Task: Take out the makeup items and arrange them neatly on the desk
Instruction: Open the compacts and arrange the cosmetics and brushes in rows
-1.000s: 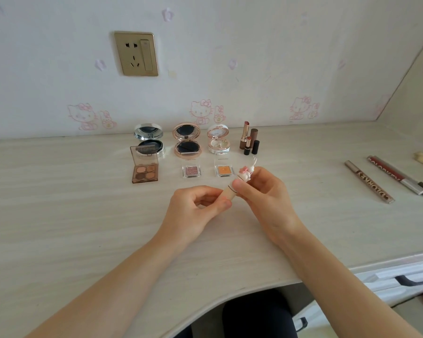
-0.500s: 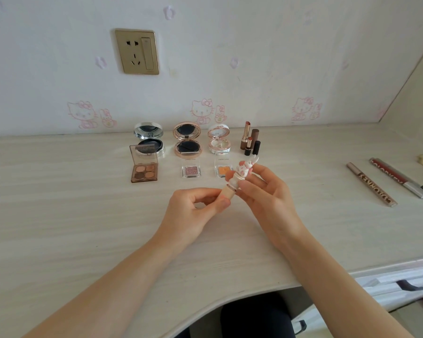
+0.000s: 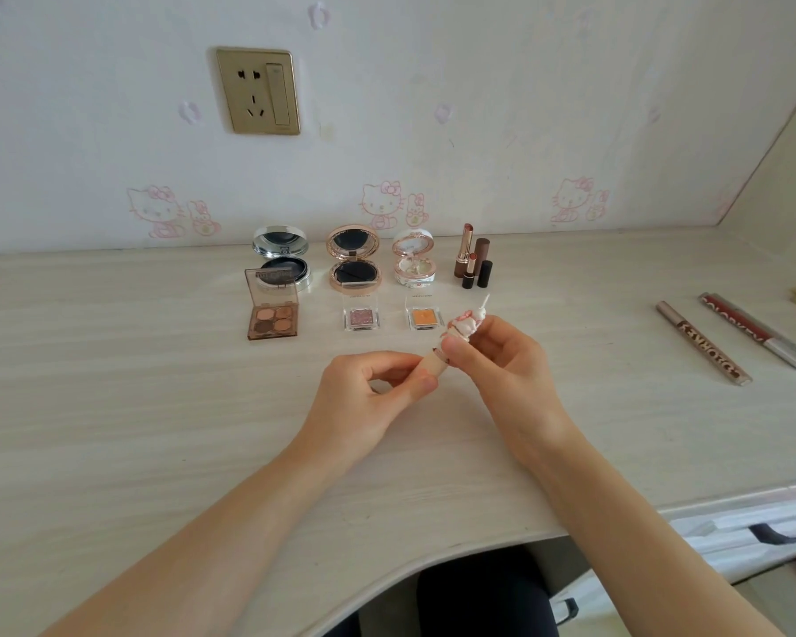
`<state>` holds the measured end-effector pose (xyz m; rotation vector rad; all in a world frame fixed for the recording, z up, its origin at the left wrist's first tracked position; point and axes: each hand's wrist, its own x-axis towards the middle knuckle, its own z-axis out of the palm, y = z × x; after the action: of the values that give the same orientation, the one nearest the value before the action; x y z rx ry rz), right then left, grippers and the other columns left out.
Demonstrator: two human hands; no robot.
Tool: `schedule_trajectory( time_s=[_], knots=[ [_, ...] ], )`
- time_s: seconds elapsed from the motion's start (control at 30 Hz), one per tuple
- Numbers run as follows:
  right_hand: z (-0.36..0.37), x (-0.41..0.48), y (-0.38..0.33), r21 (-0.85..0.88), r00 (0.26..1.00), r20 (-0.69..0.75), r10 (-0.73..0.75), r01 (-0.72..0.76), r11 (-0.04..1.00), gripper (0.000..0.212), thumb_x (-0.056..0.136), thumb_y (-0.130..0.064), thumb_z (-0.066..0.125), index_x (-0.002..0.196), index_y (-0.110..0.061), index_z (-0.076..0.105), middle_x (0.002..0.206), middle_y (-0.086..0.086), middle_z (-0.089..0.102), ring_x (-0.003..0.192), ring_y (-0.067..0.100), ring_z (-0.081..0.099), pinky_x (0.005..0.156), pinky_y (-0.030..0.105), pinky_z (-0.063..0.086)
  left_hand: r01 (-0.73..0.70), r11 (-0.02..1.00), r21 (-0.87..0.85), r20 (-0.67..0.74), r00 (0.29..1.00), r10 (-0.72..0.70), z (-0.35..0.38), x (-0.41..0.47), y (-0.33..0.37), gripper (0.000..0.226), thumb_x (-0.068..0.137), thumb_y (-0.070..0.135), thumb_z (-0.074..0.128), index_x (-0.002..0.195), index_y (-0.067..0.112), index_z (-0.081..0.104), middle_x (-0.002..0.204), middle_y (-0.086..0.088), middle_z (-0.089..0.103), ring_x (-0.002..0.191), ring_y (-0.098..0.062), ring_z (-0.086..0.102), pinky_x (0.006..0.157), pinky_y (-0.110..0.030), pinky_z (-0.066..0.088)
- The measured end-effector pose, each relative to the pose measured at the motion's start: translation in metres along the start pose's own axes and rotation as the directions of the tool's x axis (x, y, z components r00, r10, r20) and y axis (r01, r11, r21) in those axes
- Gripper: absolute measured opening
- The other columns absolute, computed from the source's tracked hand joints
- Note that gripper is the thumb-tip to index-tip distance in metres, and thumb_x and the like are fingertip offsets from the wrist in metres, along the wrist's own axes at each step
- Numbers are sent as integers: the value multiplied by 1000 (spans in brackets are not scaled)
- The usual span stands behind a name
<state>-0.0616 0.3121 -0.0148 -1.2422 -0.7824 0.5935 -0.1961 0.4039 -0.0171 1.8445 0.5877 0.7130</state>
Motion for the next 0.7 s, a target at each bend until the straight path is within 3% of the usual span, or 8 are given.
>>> schedule_trajectory(
  time_s=[0.13, 0.23, 0.3, 0.43, 0.5, 0.6, 0.7],
  knots=[
    [-4, 0, -3, 120, 997, 79, 23, -32, 992, 28, 86, -2, 64, 112, -12, 62, 110, 9, 70, 109, 23, 64, 97, 37, 49, 14, 1000, -1, -5, 1000, -14, -1, 1, -1, 13, 81, 24, 74, 92, 29, 75, 85, 18, 73, 83, -1, 66, 67, -16, 47],
    [-2, 1, 0, 38, 1000, -5, -9, 9, 999, 19, 81, -12, 72, 98, -15, 63, 95, -5, 71, 94, 16, 65, 90, 37, 50, 13, 1000, -2, 14, 1000, -13, 0, 0, 0, 11, 82, 26, 73, 91, 32, 74, 83, 18, 73, 81, -2, 66, 64, -11, 43],
    [-2, 1, 0, 30, 1000, -21, -16, 16, 999, 15, 82, -6, 71, 93, -15, 65, 88, -4, 71, 88, 15, 66, 86, 34, 50, 11, 1000, 5, 24, 1000, -11, 0, 1, -1, 11, 83, 27, 72, 92, 33, 74, 84, 18, 73, 82, -3, 66, 64, -13, 44],
    [-5, 1, -3, 139, 997, 79, 27, -38, 990, 30, 84, -5, 64, 114, -9, 62, 111, 8, 70, 110, 22, 64, 96, 35, 49, 28, 1000, 6, 18, 999, -29, -1, 2, -2, 13, 84, 27, 71, 95, 31, 75, 88, 19, 73, 86, -2, 66, 75, -24, 50],
    [-4, 2, -1, 91, 999, 30, 28, -30, 995, 27, 81, -15, 67, 108, -12, 63, 106, -1, 71, 101, 17, 66, 92, 34, 50, 31, 1000, 1, 23, 999, -31, 0, 1, -2, 12, 84, 27, 70, 95, 31, 74, 87, 19, 73, 86, -2, 67, 75, -24, 50],
    [-3, 2, 2, 8, 999, -41, 8, -8, 1000, 17, 81, -11, 73, 93, -9, 61, 86, -2, 67, 82, 11, 64, 81, 32, 49, 25, 1000, -2, 25, 999, -25, -1, 1, -3, 13, 85, 27, 70, 97, 29, 75, 87, 16, 74, 86, -6, 68, 77, -31, 52],
    [-6, 2, 1, 87, 999, 28, 32, -34, 996, 19, 79, -9, 69, 98, -10, 65, 95, 3, 71, 90, 15, 65, 82, 29, 47, 16, 1000, -2, 16, 1000, -16, -1, 1, -3, 12, 84, 27, 70, 95, 30, 75, 86, 18, 73, 85, -3, 67, 74, -24, 51]
  ],
)
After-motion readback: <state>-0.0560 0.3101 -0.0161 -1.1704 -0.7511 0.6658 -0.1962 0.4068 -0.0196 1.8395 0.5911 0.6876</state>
